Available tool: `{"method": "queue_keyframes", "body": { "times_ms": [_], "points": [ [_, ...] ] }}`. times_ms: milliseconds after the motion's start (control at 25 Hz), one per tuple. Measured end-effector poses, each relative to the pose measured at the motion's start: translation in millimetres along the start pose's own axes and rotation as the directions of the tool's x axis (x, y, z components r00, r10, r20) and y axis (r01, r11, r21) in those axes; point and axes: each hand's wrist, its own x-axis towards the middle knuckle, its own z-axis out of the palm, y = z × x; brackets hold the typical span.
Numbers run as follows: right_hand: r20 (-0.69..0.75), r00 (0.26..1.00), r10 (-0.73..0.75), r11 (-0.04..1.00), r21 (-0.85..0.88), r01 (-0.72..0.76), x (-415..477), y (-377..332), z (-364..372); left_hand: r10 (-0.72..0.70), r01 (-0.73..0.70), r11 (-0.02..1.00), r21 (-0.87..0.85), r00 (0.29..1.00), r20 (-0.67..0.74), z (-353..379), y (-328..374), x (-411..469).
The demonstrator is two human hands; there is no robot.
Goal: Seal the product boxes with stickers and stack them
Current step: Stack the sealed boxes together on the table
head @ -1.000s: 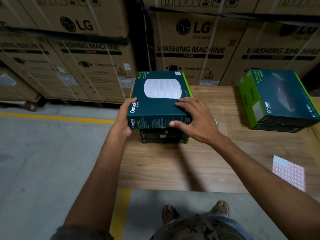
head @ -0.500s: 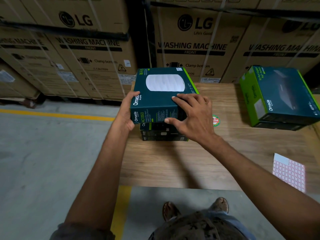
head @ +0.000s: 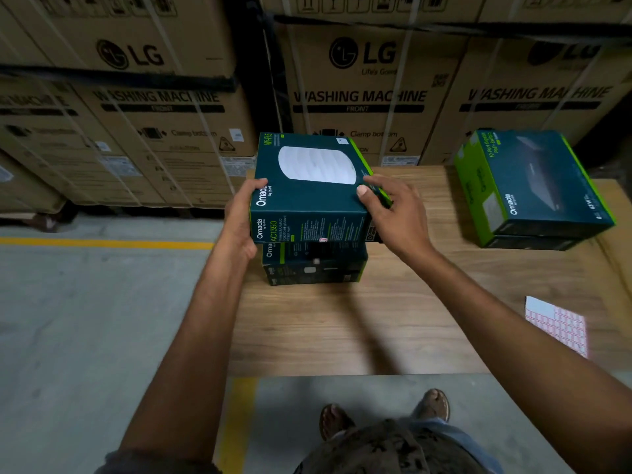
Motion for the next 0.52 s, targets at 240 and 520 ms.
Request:
{"method": "queue_keyframes", "body": {
  "times_ms": [240,520],
  "points": [
    [0.360,0.771,0.526,0.638,0.433,-0.637,16.1,26.2,-46.8,0.030,-0.034,0.998,0.046,0.996,0.089,43.6,-18.7,-0.3],
    [0.167,0.867,0.470,0.660,0.585,-0.471,30.3,72.5,-151.8,0.077,-0.130,0.971,0.201,0.965,0.252,153.1,-35.7,2.2]
  ]
}}
